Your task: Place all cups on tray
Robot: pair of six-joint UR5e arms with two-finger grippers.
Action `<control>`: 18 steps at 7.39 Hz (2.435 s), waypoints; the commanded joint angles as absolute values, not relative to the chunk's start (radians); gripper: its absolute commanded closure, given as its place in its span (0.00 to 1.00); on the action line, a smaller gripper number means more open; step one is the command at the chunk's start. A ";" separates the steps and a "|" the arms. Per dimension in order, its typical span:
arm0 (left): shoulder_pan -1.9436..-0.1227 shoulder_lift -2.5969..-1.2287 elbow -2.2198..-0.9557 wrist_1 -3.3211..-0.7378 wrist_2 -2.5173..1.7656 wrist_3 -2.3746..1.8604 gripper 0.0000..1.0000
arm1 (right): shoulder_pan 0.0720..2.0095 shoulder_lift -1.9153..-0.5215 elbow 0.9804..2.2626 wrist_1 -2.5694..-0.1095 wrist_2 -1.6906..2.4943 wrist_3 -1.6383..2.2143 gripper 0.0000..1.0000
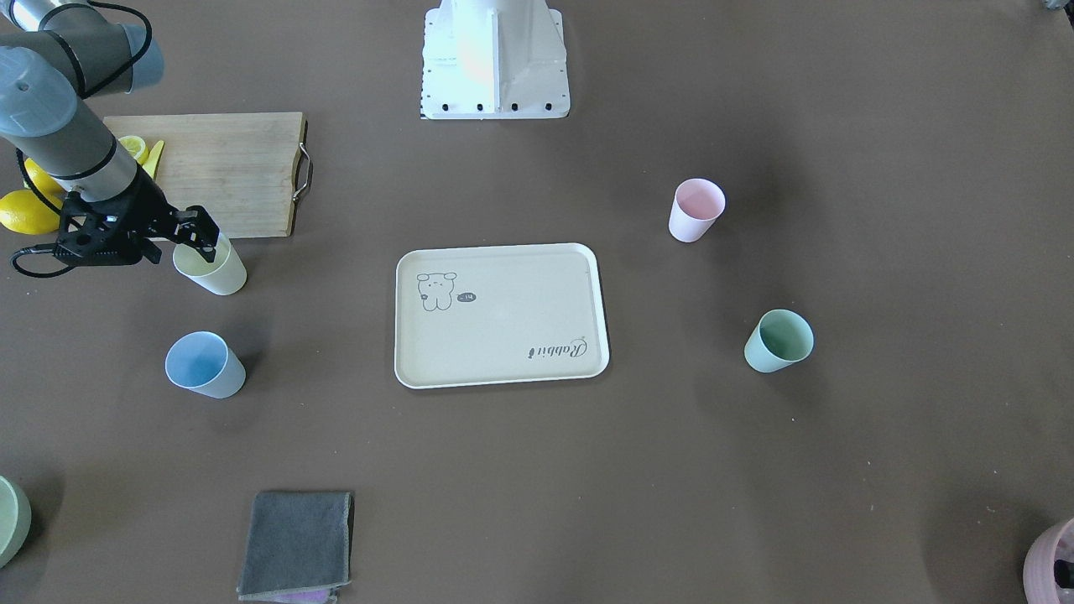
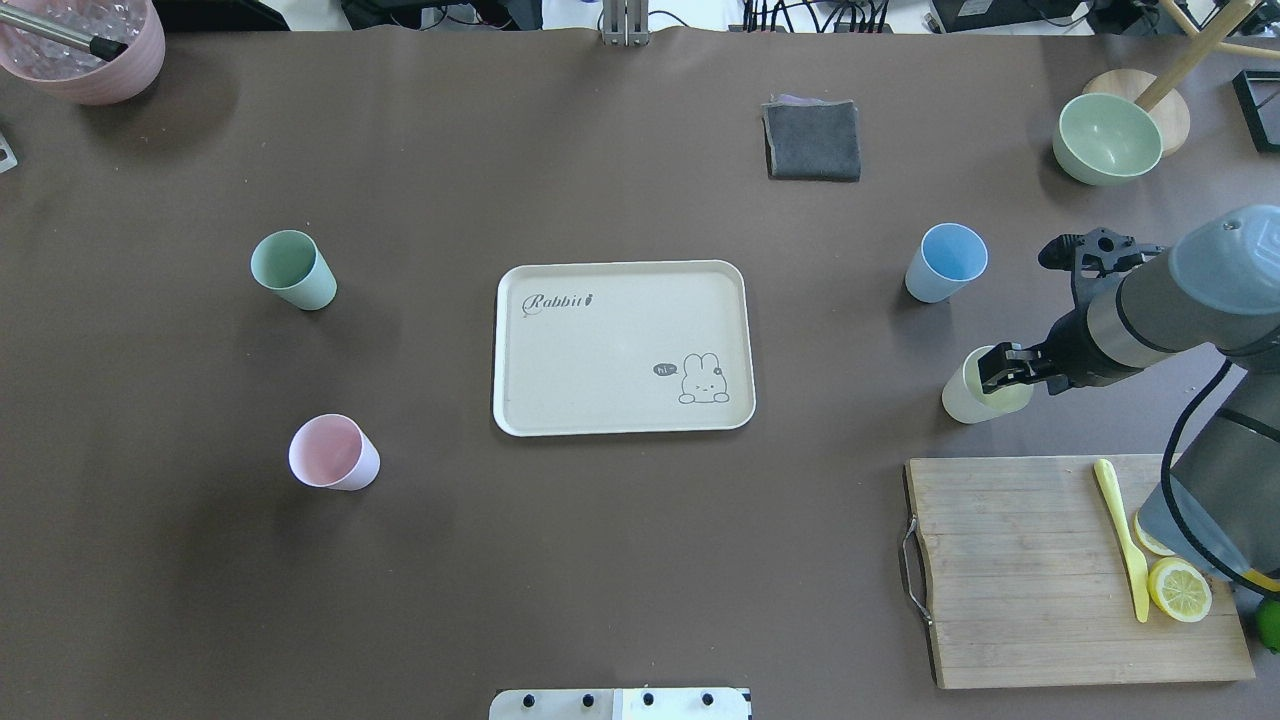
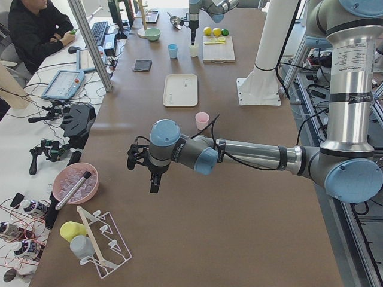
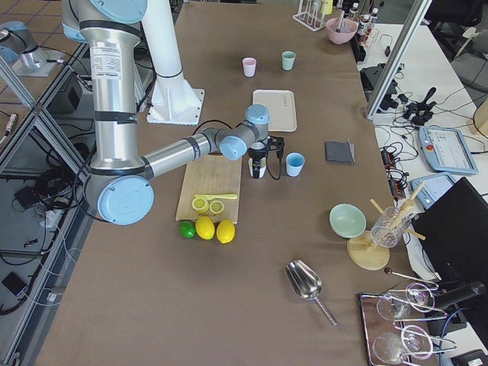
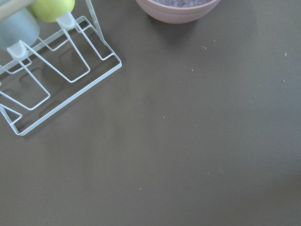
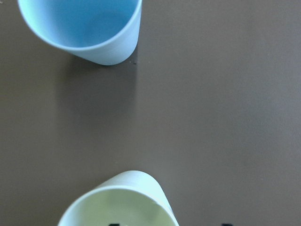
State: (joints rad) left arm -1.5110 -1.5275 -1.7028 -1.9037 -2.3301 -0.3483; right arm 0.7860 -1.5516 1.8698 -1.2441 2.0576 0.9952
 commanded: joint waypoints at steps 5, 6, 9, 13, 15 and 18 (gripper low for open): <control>-1.511 -1.537 -1.724 -1.899 -2.338 -0.362 0.02 | 0.793 -1.523 1.939 -1.255 2.075 1.015 1.00; -1.511 -1.560 -1.724 -1.902 -2.339 -0.421 0.02 | 0.817 -1.478 1.942 -1.261 2.120 1.035 1.00; -1.340 -1.574 -1.794 -1.916 -2.352 -0.645 0.02 | 0.783 -1.280 1.933 -1.412 2.111 1.135 1.00; -1.108 -1.562 -1.867 -2.087 -2.267 -0.996 0.02 | 0.700 -1.033 1.806 -1.493 2.036 1.239 1.00; -1.069 -1.549 -1.893 -2.092 -2.266 -1.011 0.02 | 0.651 -0.994 1.741 -1.479 2.002 1.239 1.00; -1.011 -1.525 -1.960 -2.092 -2.263 -1.065 0.02 | 0.568 -0.988 1.709 -1.476 1.945 1.244 1.00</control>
